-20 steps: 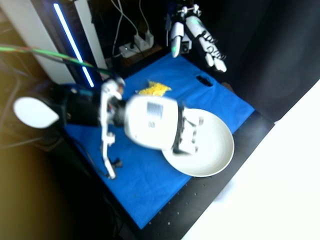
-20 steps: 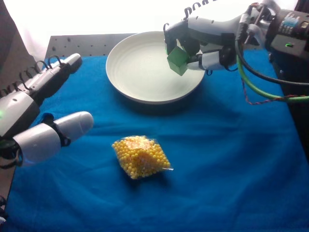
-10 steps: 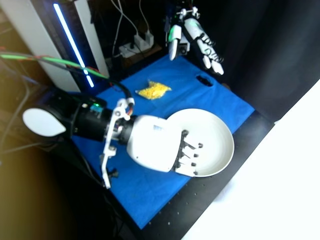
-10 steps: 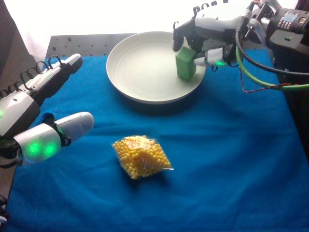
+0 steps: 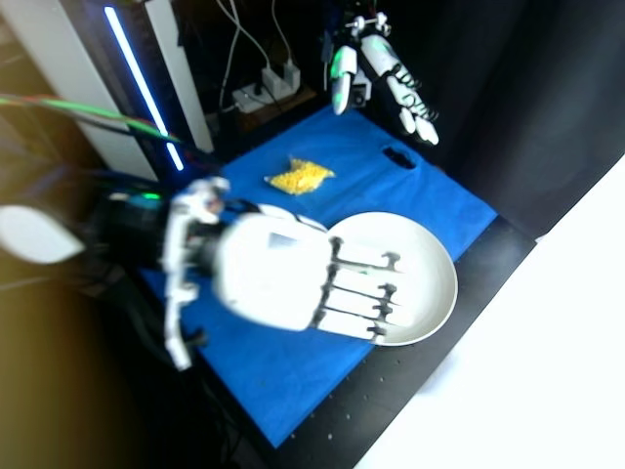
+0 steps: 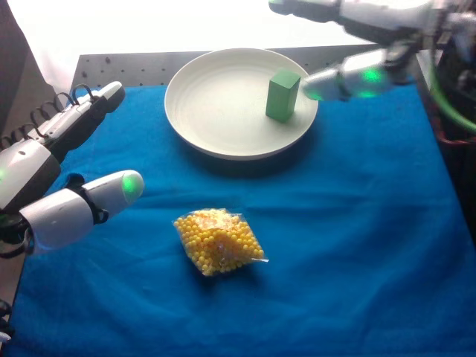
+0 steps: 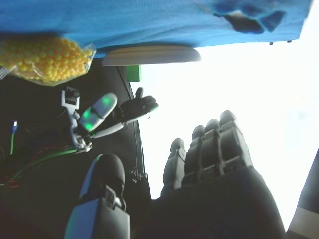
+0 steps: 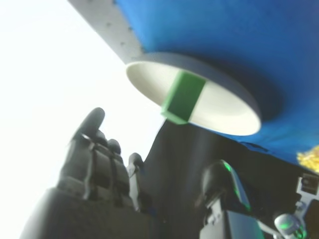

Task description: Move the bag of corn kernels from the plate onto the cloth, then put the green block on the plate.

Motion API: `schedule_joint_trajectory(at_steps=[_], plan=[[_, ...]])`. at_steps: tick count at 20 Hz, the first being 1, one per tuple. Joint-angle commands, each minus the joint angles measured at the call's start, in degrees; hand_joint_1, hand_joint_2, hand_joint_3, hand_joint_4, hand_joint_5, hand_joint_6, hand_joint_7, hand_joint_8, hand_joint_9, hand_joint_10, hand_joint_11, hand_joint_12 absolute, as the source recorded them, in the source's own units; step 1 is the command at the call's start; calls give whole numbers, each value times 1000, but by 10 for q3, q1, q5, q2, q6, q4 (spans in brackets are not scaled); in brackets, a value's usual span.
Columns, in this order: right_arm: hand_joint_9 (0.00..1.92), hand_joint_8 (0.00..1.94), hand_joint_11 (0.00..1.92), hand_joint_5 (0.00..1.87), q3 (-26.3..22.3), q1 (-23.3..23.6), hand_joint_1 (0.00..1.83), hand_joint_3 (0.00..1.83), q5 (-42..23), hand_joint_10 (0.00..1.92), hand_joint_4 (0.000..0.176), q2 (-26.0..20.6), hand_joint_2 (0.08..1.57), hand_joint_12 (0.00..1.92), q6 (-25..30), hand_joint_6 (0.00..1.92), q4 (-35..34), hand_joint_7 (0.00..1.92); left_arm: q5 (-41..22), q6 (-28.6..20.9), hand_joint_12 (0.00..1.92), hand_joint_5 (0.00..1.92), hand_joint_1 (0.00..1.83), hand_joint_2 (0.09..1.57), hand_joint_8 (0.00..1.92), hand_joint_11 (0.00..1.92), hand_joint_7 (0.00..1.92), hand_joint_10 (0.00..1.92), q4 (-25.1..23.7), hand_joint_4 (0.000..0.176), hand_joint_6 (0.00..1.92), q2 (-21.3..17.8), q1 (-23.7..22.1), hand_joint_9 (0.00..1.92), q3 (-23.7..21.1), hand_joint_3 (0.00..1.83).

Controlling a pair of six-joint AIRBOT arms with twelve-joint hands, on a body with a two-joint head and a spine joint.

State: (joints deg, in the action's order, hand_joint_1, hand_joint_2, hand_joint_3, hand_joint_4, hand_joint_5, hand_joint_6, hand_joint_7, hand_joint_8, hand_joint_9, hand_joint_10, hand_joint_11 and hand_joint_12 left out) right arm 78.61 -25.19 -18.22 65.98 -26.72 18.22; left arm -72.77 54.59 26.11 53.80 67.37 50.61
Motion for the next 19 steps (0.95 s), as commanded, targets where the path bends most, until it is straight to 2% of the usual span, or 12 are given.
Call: schedule_joint_trajectory(at_steps=[1, 4, 5, 6, 7, 8, 11, 13, 14, 15, 18, 19], plan=[[0, 0, 0, 0, -8, 7, 680, 8, -101, 0, 10, -12, 1190, 4, 2, 0, -10, 0, -76, -3, 11, 3, 270, 1229, 0, 11, 0, 0, -11, 143, 1, -4, -4, 0, -1, 0], [0, 0, 0, 0, -66, -18, 598, 0, -178, 0, 39, -71, 1146, 0, 2, 0, -7, 0, -88, -3, 13, 10, 264, 1215, 0, 9, 0, 0, -9, 157, 3, -14, 2, 0, -6, 0], [0, 0, 0, 0, -80, -35, 525, 0, -210, 0, 93, -88, 1130, 0, 2, 0, -11, 0, -89, -3, 2, 5, 269, 1229, 0, 1, 0, 0, -8, 165, 0, -17, 3, 0, -6, 2], [0, 0, 0, 0, -95, -51, 440, 0, -236, 0, 120, -103, 1121, 0, 2, 0, -15, 0, -91, -3, 0, 5, 269, 1228, 0, 0, 0, 0, -8, 163, 0, -21, 4, 0, -7, 1], [0, 0, 0, 0, -107, -71, 440, 0, -261, 0, 120, -116, 1121, 0, 2, 0, -23, 0, -94, -3, 0, 5, 269, 1228, 0, 0, 0, 0, -8, 163, 0, -25, 4, 0, -8, 1], [0, 0, 0, 0, -124, -95, 330, 15, -292, 0, 96, -135, 1194, 0, 2, 0, -34, 0, -100, -2, 0, 3, 297, 1234, 0, 0, 0, 0, -8, 175, 0, -30, 6, 0, -11, 3], [0, 0, 0, 0, -190, -173, 324, 21, -384, 0, 124, -200, 1223, 0, -74, 0, -108, 0, -121, 14, 0, 0, 338, 1222, 0, 0, 0, 0, -19, 176, 0, -57, 6, 0, -22, 0], [0, 0, 0, 0, -205, -201, 323, 25, -415, 0, 121, -217, 1240, 0, -88, 0, -127, 0, -129, 17, 0, 2, 339, 1211, 0, 0, 0, 0, -22, 176, 1, -66, 7, 0, -25, 0], [0, 0, 0, 0, -217, -226, 234, 20, -441, 0, 114, -229, 1242, 0, -97, 0, -143, 0, -133, 18, 0, 0, 435, 1242, 0, 0, 0, 0, -25, 144, 0, -71, 7, 0, -26, 4], [0, 0, 0, 0, -225, -246, 192, 10, -463, 0, 155, -237, 1225, 0, -102, 0, -155, 0, -136, 19, 0, 0, 438, 1245, 0, 0, 0, 0, -27, 136, 0, -73, 6, 0, -26, 5], [0, 0, 0, 0, -249, -308, 336, 8, -543, 0, 118, -260, 1240, 0, -117, 0, -198, 0, -154, 30, 0, 0, 385, 1237, 0, 0, 0, 0, -36, 175, 0, -90, 6, 0, -32, 0], [0, 0, 0, 0, -254, -322, 370, 0, -562, 0, 130, -265, 1224, 0, -117, 0, -208, 0, -162, 33, 0, 0, 389, 1228, 0, 0, 0, 0, -38, 170, 0, -94, 6, 0, -34, 0]])
